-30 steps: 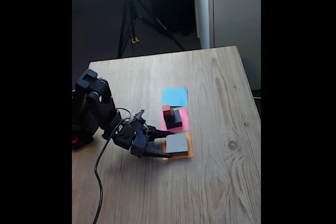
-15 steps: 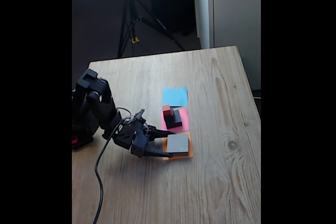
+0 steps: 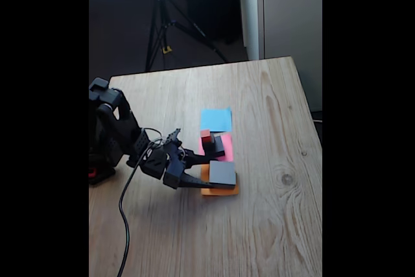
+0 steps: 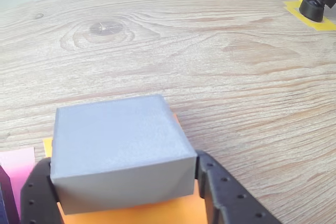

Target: Tower of hanoi

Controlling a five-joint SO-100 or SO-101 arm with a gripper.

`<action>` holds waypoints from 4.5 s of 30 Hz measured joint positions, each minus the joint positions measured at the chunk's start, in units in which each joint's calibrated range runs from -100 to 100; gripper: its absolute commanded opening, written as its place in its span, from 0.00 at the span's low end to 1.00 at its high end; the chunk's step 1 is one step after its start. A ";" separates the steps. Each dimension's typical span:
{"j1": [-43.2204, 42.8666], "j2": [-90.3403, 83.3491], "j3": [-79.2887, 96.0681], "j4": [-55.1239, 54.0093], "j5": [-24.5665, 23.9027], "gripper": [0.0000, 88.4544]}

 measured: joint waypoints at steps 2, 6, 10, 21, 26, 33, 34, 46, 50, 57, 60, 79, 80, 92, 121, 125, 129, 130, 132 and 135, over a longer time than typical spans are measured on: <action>-0.21 -2.39 0.61 2.32 0.17 0.23; -0.10 -6.07 1.04 4.96 0.00 0.23; -0.31 -9.23 1.04 7.69 0.52 0.22; -0.41 -17.79 -3.48 20.82 0.52 0.22; -0.52 -24.97 -15.73 40.75 0.52 0.23; -2.37 -30.35 -37.81 71.26 0.52 0.23; -2.79 -30.87 -41.20 75.98 0.17 0.23; -13.01 -36.51 -75.62 118.57 0.00 0.23; -19.10 -40.19 -76.75 123.46 0.00 0.23; -31.29 -45.83 -76.75 127.70 0.00 0.23; -34.90 -47.11 -76.75 128.66 0.00 0.23; -45.22 -52.42 -24.86 92.95 0.00 0.25; -45.53 -52.24 -22.60 89.91 0.00 0.25; -46.67 -41.39 -9.73 58.77 0.00 0.26; -42.85 -11.63 -3.82 22.10 0.00 0.31; -42.85 -10.60 -2.78 20.74 0.00 0.32; -42.85 -9.06 -1.39 18.49 0.00 0.39; -42.85 -8.89 -1.39 18.17 0.00 0.42; -42.85 -8.81 -1.39 17.45 0.00 0.47; -42.85 -8.81 -1.39 16.73 0.00 0.55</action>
